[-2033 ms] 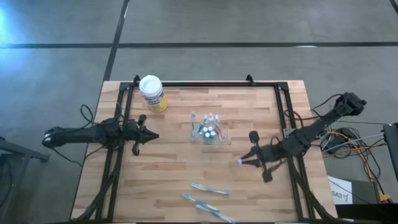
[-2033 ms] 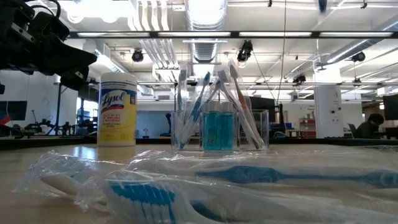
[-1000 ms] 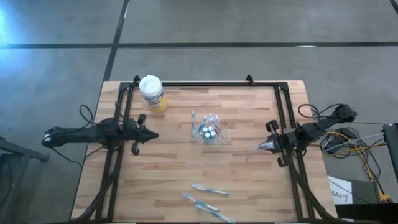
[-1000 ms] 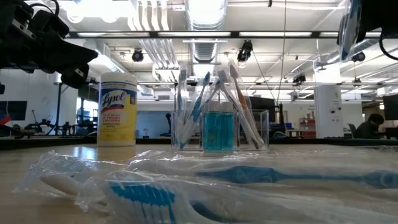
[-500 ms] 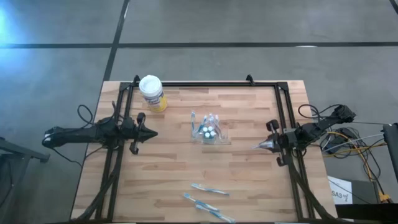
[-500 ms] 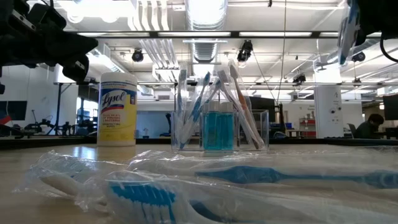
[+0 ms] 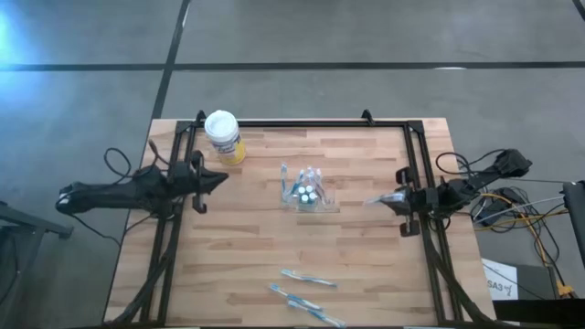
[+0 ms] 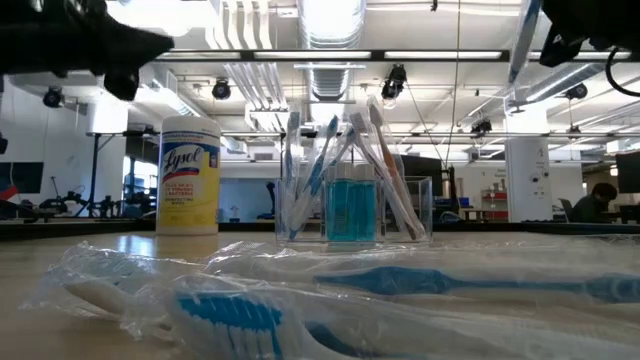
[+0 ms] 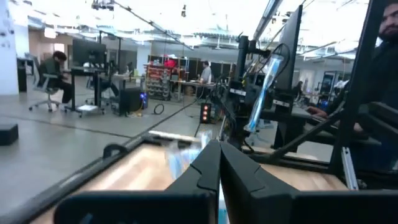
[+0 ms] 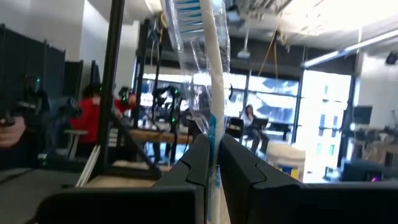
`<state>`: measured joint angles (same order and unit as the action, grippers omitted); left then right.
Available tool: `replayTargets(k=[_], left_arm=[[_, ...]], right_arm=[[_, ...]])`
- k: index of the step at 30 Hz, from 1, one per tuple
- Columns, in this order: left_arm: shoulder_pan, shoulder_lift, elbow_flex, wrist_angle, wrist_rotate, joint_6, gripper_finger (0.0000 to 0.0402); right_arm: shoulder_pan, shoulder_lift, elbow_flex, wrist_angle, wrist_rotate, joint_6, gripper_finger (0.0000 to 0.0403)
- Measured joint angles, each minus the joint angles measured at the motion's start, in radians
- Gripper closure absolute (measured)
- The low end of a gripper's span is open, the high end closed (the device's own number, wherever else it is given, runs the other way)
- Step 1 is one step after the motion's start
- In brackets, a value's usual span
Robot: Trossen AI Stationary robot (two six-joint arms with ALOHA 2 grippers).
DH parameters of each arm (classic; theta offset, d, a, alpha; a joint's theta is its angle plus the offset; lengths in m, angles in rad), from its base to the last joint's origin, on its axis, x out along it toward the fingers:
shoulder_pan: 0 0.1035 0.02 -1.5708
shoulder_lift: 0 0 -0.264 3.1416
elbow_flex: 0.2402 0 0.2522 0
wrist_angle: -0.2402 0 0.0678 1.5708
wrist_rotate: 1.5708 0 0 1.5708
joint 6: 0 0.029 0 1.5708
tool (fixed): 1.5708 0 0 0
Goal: Pick & Place toothbrushing station
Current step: Put the blue toothbrush into the left compartment of the transparent organizer
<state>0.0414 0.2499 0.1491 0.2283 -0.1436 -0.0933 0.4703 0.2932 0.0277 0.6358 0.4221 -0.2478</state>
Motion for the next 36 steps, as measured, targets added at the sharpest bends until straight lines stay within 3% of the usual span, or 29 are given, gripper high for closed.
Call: replayTargets(k=[7, 11, 25, 36], left_arm=[[0.000, 0.192, 0.155, 0.001, 0.030, 0.068, 0.0394], [0.000, 0.317, 0.238, 0.004, 0.032, 0.074, 0.0375], [0.000, 0.738, 0.459, 0.128, 0.048, 0.083, 0.0254], [0.000, 0.986, 0.630, 0.129, 0.190, 0.065, 0.0231]], right_arm=[[-0.007, 0.158, 0.000, 0.173, 0.000, -0.024, 0.0385], [-0.008, 0.232, 0.001, 0.286, -0.001, -0.028, 0.0385], [-0.045, 0.581, 0.198, 0.293, -0.003, 0.005, 0.0385], [-0.117, 0.821, 0.331, 0.290, -0.002, 0.043, 0.0385]])
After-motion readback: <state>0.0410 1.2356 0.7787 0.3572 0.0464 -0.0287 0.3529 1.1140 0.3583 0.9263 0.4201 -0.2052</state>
